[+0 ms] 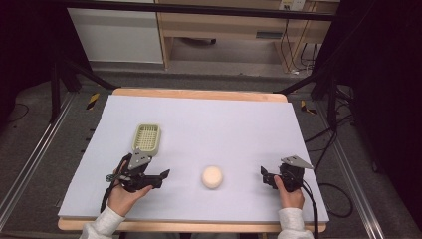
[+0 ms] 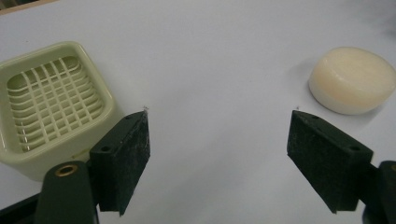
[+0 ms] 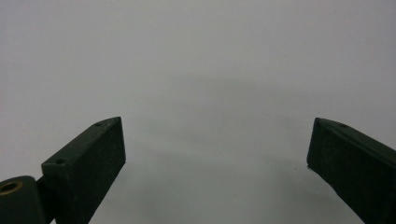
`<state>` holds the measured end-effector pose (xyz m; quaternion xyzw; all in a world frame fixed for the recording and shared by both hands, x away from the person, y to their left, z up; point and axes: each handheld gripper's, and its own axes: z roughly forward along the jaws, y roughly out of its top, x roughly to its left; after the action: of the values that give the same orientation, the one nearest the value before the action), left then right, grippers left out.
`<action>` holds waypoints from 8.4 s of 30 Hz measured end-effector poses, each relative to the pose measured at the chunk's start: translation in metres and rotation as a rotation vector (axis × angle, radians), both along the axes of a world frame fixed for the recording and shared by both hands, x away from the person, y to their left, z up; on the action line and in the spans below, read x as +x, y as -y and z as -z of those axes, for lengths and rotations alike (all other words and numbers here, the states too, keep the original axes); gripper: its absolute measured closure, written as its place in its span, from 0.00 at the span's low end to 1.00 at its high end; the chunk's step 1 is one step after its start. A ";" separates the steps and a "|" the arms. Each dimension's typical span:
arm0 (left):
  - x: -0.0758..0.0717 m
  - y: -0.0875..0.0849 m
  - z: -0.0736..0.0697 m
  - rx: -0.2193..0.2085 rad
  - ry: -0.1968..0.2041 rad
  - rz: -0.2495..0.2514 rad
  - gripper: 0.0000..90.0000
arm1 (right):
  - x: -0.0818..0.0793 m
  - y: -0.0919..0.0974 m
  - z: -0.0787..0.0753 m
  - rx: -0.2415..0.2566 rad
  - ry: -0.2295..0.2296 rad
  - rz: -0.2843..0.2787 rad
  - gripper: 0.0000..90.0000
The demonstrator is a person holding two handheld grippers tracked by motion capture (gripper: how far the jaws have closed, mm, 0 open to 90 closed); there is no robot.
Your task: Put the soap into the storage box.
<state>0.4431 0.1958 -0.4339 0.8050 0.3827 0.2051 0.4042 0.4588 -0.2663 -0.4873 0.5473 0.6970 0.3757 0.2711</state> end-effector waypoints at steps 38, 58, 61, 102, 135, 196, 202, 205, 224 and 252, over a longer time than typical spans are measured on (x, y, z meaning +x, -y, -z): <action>0.009 0.059 -0.008 0.005 -0.006 0.101 0.23 | -0.001 0.000 0.000 -0.002 0.008 -0.006 0.05; 0.010 0.090 -0.009 0.006 -0.010 0.156 0.23 | -0.001 -0.002 0.000 -0.012 0.008 -0.009 0.05; 0.010 0.097 -0.010 0.006 -0.010 0.167 0.23 | -0.001 -0.002 0.000 -0.011 0.007 -0.009 0.05; 0.015 0.148 0.017 0.071 -0.093 0.233 0.16 | 0.000 -0.001 0.000 -0.007 0.006 -0.011 0.05; 0.024 0.158 0.040 0.086 -0.146 0.206 0.23 | 0.000 -0.001 0.000 -0.006 0.005 -0.011 0.05; 0.019 0.114 -0.002 0.072 -0.111 0.185 0.27 | 0.000 -0.001 0.000 -0.004 0.002 -0.011 0.05; 0.020 0.104 -0.005 0.078 -0.106 0.173 0.27 | 0.000 -0.001 0.000 -0.004 0.001 -0.011 0.05; 0.022 0.098 -0.007 0.076 -0.104 0.166 0.26 | 0.000 -0.001 0.000 -0.005 0.003 -0.010 0.05; 0.030 0.070 -0.013 0.072 -0.097 0.122 0.26 | 0.000 -0.001 0.000 -0.004 0.001 -0.010 0.05; 0.038 0.037 -0.027 0.057 -0.077 0.051 0.26 | -0.001 0.000 0.000 0.000 0.008 -0.006 0.05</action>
<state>0.4815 0.1587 -0.4065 0.8330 0.3716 0.1744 0.3709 0.4582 -0.2662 -0.4872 0.5436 0.6977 0.3786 0.2727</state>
